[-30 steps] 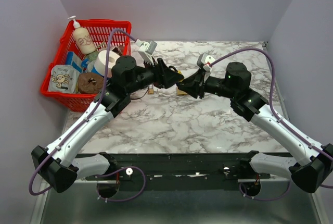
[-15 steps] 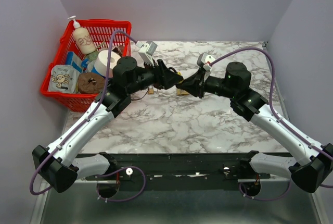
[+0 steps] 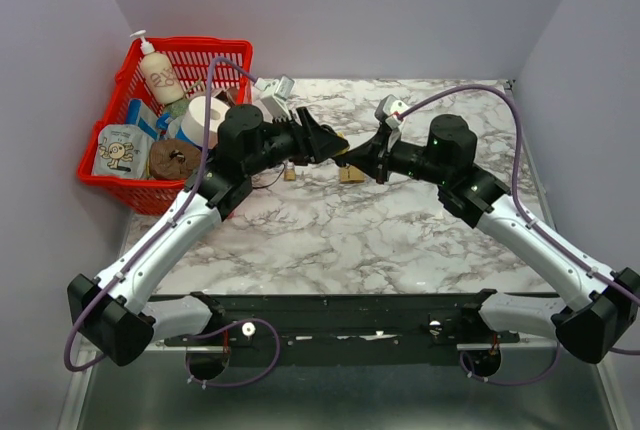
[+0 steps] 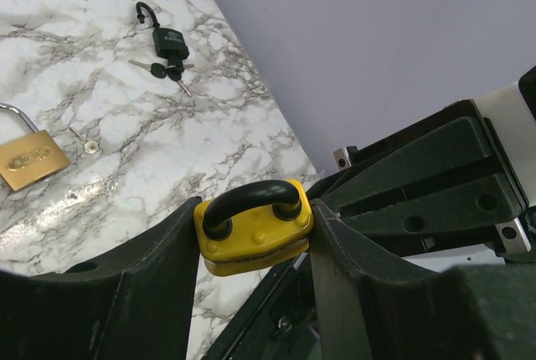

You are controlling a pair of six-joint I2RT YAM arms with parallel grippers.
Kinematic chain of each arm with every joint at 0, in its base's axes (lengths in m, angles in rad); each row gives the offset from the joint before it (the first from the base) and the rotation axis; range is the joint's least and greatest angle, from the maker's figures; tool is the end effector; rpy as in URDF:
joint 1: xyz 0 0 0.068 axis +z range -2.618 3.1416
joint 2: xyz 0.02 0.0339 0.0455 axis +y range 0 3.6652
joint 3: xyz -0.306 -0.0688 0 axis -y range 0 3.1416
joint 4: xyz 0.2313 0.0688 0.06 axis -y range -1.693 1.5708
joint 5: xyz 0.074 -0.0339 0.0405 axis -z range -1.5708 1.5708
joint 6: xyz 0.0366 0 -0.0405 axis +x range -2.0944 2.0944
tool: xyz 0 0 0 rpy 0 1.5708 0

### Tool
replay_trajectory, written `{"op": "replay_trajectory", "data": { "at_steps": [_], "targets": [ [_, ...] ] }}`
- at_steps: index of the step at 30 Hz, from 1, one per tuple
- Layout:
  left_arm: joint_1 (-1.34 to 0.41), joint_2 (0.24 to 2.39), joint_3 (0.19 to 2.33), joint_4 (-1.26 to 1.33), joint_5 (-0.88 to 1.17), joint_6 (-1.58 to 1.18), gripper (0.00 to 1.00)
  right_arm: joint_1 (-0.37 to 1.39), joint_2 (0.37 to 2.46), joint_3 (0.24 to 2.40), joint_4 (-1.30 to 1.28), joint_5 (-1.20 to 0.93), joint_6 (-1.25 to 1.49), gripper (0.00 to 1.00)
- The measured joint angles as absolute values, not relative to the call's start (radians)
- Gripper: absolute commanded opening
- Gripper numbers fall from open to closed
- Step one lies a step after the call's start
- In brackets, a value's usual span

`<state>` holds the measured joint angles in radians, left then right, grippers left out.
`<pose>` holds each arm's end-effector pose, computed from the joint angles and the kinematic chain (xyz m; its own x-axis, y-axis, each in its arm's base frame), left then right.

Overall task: Lock with the key
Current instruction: Lock the lock, then place the key at the center of the board.

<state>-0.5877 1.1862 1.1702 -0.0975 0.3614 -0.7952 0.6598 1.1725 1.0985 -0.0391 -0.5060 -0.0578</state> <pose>0.1967 -0.1466 0.4412 -0.6450 -0.3728 -0.6670 0.5005 0.4535 -0.7374 0.1801 0.1622 0.4263 -0.0361 -0.0919 -0.9951 -0.9203 0.3913 -0.0028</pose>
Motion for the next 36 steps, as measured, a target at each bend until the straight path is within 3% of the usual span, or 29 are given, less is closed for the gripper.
{"op": "replay_trajectory", "data": {
  "at_steps": [17, 27, 36],
  "targets": [
    [-0.546, 1.203, 1.171, -0.086, 0.344, -0.832, 0.0, 0.659, 1.177, 1.09, -0.059, -0.467, -0.037, 0.01],
    [-0.451, 1.212, 1.194, -0.108, 0.215, -0.744, 0.0, 0.667, 1.164, 1.072, -0.084, -0.476, 0.048, 0.01],
    [-0.353, 1.182, 1.214, -0.164, 0.191, -0.65, 0.0, 0.701, 1.316, 0.994, -0.036, -0.459, 0.223, 0.01]
  ]
}}
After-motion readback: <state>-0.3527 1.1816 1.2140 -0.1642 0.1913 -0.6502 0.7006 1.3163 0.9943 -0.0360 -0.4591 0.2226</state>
